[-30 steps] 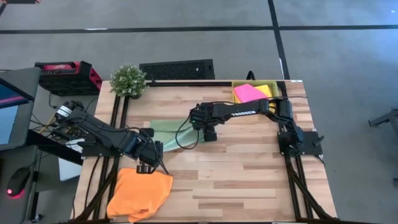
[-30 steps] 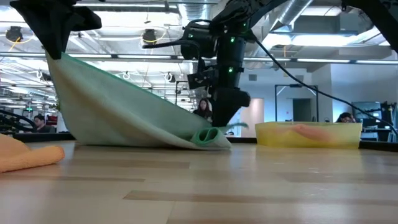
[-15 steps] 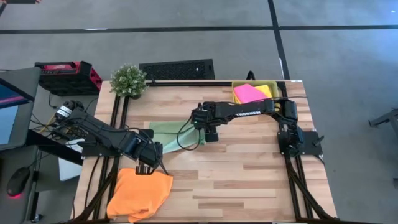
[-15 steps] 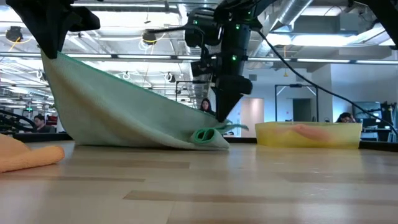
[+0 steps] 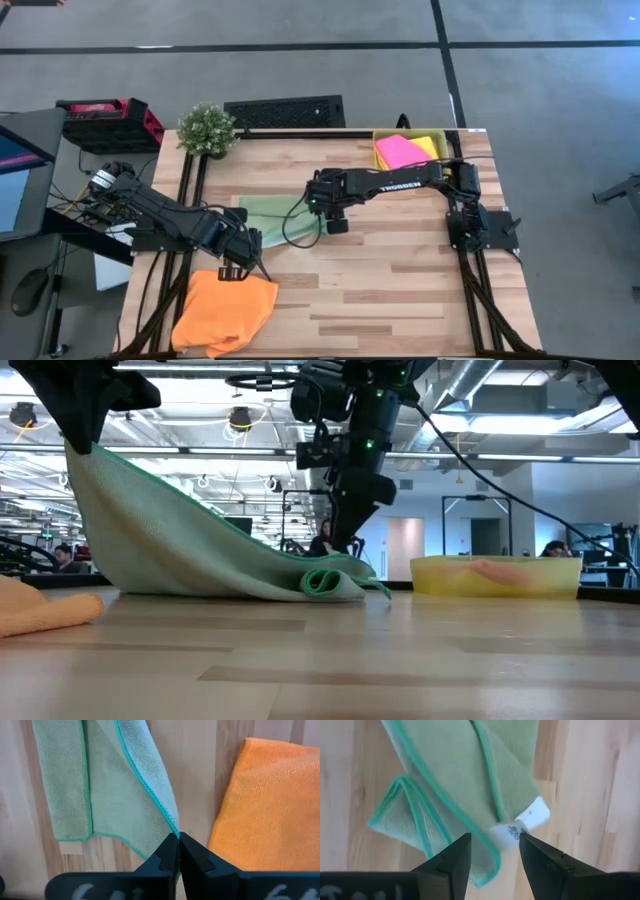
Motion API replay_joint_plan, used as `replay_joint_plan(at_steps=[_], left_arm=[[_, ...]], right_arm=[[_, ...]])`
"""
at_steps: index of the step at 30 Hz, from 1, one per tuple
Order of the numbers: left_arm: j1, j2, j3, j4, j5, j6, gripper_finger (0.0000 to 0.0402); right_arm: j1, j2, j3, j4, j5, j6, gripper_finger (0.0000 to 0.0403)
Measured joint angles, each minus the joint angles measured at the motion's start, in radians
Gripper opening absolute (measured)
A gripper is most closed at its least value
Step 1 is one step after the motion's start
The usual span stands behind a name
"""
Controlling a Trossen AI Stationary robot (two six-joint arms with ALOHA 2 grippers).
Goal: Fold microfiber towels
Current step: Fold the light green towel
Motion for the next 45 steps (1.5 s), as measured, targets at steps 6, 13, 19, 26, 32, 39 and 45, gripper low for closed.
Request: replay_joint_plan(at_steps=[6,13,19,26,32,39,45], left_arm=[[0.000,0.000,0.000,0.000,0.000,0.000,0.0000],[0.000,0.000,0.000,0.000,0.000,0.000,0.0000],[0.000,0.000,0.000,0.001,0.001,0.000,0.0000],[0.000,0.001,0.000,0.000,0.001,-0.003,0.0000],[0.000,0.001,0.000,-0.006,0.001,-0.007,0.0000],[0.000,0.001,0.000,-0.007,0.001,-0.021,0.0000],[0.000,0.001,0.000,-0.024,-0.025,-0.066,0.0000]], right_arm=[[-0.020,0.009,0.000,0.011,-0.047,-0.012,0.0191],[-0.034,0.009,0.000,-0.032,-0.064,-0.035,0.0191],[-0.044,0.038,0.000,-0.038,-0.051,-0.027,0.0191],[-0.047,0.075,-0.006,-0.050,-0.026,-0.054,0.0191],[-0.038,0.061,-0.003,-0.028,-0.016,-0.061,0.0159],[-0.037,0.056,-0.002,-0.035,-0.016,-0.062,0.0041],[-0.004,0.023,-0.002,-0.054,0.057,-0.077,0.0021]])
